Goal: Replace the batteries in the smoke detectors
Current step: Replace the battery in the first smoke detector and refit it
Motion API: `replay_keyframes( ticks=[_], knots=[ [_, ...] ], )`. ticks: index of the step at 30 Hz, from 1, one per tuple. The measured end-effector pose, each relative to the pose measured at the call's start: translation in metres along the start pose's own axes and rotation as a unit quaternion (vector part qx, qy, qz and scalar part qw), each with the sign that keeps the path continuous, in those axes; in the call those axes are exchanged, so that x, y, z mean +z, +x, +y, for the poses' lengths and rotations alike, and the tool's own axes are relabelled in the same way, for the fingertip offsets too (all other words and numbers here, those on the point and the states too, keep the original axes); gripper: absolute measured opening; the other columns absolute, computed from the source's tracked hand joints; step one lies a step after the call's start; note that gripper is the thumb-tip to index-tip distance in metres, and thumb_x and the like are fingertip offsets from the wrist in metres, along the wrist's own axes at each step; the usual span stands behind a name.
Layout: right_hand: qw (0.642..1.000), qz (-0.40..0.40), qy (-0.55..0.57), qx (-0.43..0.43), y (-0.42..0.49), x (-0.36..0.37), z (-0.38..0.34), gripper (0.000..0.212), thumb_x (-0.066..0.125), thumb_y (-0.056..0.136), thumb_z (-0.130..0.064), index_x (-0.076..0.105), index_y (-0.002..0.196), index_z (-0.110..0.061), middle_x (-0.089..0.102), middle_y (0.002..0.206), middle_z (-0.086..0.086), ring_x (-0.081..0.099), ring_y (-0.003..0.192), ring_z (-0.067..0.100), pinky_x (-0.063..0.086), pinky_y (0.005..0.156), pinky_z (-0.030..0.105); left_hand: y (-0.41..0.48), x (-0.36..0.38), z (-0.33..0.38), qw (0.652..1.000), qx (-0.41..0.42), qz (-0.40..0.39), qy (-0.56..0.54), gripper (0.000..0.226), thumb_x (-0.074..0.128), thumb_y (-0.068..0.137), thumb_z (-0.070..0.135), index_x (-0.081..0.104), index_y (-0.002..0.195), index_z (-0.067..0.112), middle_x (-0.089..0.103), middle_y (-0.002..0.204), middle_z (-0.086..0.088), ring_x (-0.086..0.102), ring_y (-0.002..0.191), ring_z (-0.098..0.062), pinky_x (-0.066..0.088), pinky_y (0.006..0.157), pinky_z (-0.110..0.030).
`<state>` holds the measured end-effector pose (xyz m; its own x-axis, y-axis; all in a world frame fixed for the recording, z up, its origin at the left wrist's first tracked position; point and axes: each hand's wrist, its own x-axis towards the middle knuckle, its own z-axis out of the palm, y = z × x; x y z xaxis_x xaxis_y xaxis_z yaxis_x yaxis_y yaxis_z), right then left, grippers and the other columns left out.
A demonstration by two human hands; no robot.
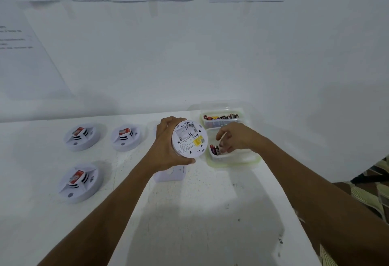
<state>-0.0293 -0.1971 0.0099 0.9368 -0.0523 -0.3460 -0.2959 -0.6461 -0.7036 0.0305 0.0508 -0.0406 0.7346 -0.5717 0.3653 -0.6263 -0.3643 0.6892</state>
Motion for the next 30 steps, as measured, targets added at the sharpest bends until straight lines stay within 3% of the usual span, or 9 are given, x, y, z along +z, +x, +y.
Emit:
replay_keyframes(
  ticks=[3, 6, 9, 12, 15, 19, 23, 25, 30],
  knots=[
    [0.999, 0.034, -0.017, -0.034, 0.003, -0.011, -0.005, 0.022, 0.055, 0.089, 0.005, 0.067, 0.101, -0.008, 0.073, 0.088, 0.012, 0.073, 0.071, 0.022, 0.059, 0.071, 0.034, 0.008, 0.003, 0.000, 1.000, 0.003, 0.000, 0.000, 0.101, 0.089, 0.046, 0.045, 0.038, 0.132, 0.033, 0.039, 0.128, 0.009, 0.029, 0.126, -0.011, 0.029, 0.107, -0.029],
    [0.987, 0.119, -0.041, -0.096, 0.021, -0.028, -0.013, 0.014, 0.061, 0.089, -0.006, 0.069, 0.091, -0.017, 0.073, 0.081, 0.006, 0.070, 0.064, 0.017, 0.053, 0.061, 0.028, 0.015, 0.004, -0.002, 1.000, -0.003, 0.000, -0.004, 0.097, 0.085, 0.046, 0.051, 0.035, 0.128, 0.043, 0.038, 0.128, 0.012, 0.030, 0.127, -0.013, 0.030, 0.109, -0.033],
    [0.976, 0.163, -0.080, -0.119, 0.053, -0.044, -0.015, 0.008, 0.066, 0.090, -0.015, 0.071, 0.093, -0.020, 0.072, 0.087, 0.006, 0.064, 0.067, 0.014, 0.048, 0.060, 0.019, 0.022, 0.003, -0.006, 1.000, -0.006, 0.007, -0.009, 0.096, 0.084, 0.046, 0.055, 0.032, 0.127, 0.051, 0.037, 0.128, 0.015, 0.031, 0.127, -0.014, 0.031, 0.111, -0.038],
    [0.973, 0.134, -0.157, -0.099, 0.087, -0.047, -0.012, 0.014, 0.067, 0.090, -0.017, 0.074, 0.102, -0.015, 0.070, 0.094, 0.002, 0.059, 0.069, 0.006, 0.044, 0.069, 0.019, 0.026, 0.002, -0.011, 1.000, -0.013, 0.014, -0.013, 0.098, 0.084, 0.047, 0.056, 0.029, 0.128, 0.056, 0.039, 0.133, 0.007, 0.032, 0.129, -0.018, 0.031, 0.111, -0.044],
    [0.972, 0.089, -0.205, -0.075, 0.112, -0.040, -0.013, 0.019, 0.065, 0.091, -0.020, 0.075, 0.107, -0.014, 0.071, 0.107, 0.000, 0.057, 0.082, 0.008, 0.041, 0.080, 0.022, 0.030, 0.003, -0.016, 1.000, -0.013, 0.019, 0.000, 0.097, 0.082, 0.047, 0.059, 0.032, 0.130, 0.048, 0.040, 0.133, 0.007, 0.033, 0.129, -0.019, 0.031, 0.111, -0.046],
    [0.974, 0.058, -0.215, -0.048, 0.131, -0.031, -0.013, 0.017, 0.068, 0.089, -0.023, 0.078, 0.102, -0.018, 0.074, 0.106, 0.000, 0.060, 0.087, 0.012, 0.042, 0.075, 0.023, 0.032, 0.004, -0.022, 1.000, -0.016, 0.021, 0.005, 0.098, 0.081, 0.048, 0.061, 0.034, 0.131, 0.041, 0.041, 0.133, 0.004, 0.034, 0.128, -0.020, 0.032, 0.110, -0.048],
    [0.979, 0.069, -0.188, -0.048, 0.134, -0.031, -0.014, 0.002, 0.074, 0.082, -0.023, 0.075, 0.084, -0.022, 0.071, 0.086, -0.003, 0.061, 0.074, 0.011, 0.040, 0.059, 0.018, 0.031, 0.005, -0.025, 0.999, -0.026, 0.018, 0.005, 0.099, 0.081, 0.048, 0.061, 0.035, 0.132, 0.036, 0.041, 0.133, 0.004, 0.033, 0.128, -0.018, 0.032, 0.110, -0.048],
    [0.983, 0.085, -0.155, -0.058, 0.128, -0.033, -0.017, 0.005, 0.076, 0.080, -0.018, 0.073, 0.079, -0.021, 0.066, 0.076, -0.007, 0.063, 0.075, 0.013, 0.042, 0.058, 0.018, 0.032, 0.005, -0.026, 0.999, -0.027, 0.016, 0.004, 0.098, 0.081, 0.048, 0.061, 0.034, 0.131, 0.041, 0.041, 0.133, 0.005, 0.033, 0.128, -0.018, 0.032, 0.109, -0.049],
    [0.971, 0.203, 0.067, -0.106, 0.088, -0.038, -0.030, 0.005, 0.077, 0.079, -0.011, 0.072, 0.081, -0.009, 0.071, 0.074, 0.001, 0.062, 0.062, 0.004, 0.042, 0.050, 0.013, 0.034, 0.004, -0.028, 0.999, -0.038, 0.019, -0.015, 0.096, 0.080, 0.047, 0.063, 0.031, 0.128, 0.052, 0.038, 0.136, 0.002, 0.033, 0.129, -0.019, 0.032, 0.112, -0.047]
  ],
)
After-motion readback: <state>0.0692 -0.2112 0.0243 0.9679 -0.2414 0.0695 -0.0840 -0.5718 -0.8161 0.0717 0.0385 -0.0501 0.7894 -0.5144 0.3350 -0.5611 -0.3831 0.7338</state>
